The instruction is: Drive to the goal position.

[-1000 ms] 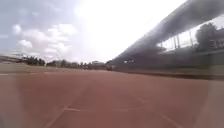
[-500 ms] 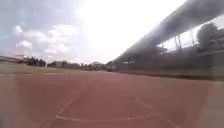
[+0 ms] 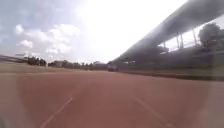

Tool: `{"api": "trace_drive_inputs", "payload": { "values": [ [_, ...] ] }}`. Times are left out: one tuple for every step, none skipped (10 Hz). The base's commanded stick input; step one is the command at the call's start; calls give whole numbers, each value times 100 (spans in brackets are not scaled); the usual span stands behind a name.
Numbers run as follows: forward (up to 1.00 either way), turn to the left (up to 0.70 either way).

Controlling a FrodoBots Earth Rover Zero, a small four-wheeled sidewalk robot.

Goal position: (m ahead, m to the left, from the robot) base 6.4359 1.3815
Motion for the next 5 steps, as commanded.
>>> {"api": "trace_drive_inputs", "payload": {
  "values": [
    [70, 0],
    [70, 0],
    [70, 0],
    [70, 0],
    [70, 0]
  ]
}}
